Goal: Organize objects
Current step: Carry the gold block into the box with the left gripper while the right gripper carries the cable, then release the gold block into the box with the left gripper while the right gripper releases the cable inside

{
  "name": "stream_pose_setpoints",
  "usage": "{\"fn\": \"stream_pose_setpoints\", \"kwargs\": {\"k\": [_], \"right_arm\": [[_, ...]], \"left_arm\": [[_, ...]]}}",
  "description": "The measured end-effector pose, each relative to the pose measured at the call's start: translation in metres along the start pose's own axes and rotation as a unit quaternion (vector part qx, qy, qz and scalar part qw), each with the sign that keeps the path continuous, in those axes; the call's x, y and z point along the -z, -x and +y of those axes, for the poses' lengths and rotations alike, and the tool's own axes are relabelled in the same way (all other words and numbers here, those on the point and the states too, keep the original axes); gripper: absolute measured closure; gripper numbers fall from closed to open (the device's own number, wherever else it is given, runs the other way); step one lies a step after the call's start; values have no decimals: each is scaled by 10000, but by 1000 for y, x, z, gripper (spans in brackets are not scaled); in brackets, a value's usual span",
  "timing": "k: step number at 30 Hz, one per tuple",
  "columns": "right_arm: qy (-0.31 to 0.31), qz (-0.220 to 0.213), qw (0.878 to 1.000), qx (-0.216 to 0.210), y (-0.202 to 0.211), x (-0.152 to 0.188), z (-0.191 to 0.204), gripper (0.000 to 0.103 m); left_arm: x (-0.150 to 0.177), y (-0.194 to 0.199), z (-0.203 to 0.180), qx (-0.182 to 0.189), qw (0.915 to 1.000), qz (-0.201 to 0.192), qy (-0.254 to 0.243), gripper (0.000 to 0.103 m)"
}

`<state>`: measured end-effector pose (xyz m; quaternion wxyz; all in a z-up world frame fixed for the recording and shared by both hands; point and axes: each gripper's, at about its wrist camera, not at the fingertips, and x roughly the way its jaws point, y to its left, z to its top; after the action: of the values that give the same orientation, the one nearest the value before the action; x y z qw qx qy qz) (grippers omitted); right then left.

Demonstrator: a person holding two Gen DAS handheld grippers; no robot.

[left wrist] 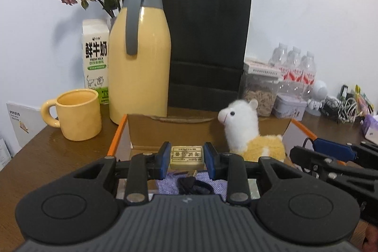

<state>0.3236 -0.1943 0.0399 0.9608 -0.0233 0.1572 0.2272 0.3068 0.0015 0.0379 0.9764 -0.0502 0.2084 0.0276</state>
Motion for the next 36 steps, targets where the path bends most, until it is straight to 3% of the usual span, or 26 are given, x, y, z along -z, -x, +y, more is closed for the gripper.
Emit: {"fn": "stream_pose_setpoints", "kwargs": {"k": [4,6,8,10,11,36], "right_arm": [[-59,123,9999,-22,-5,5,-1,60],[-71,173,9998,-4,-4,8,0,58],[-93,190,9998,20,-1,10,0,41],[-138,117,9998,68,3,11,-1,5],[-138,83,9998,114,4,12,-1,0],[33,-342,9986,391,41,9,2,0]], "left_arm": [[5,2,1,47,10000,-13,-37,70],[6,6,1,43,9999,-87,-69,58],[7,10,0,4,9997,-219,-110,39],[7,15,0,-36,9993,-349,-101,0],[7,18,0,-54,9989,-458,-89,0],[10,54,0,133,9960,-876,-81,0]]}}
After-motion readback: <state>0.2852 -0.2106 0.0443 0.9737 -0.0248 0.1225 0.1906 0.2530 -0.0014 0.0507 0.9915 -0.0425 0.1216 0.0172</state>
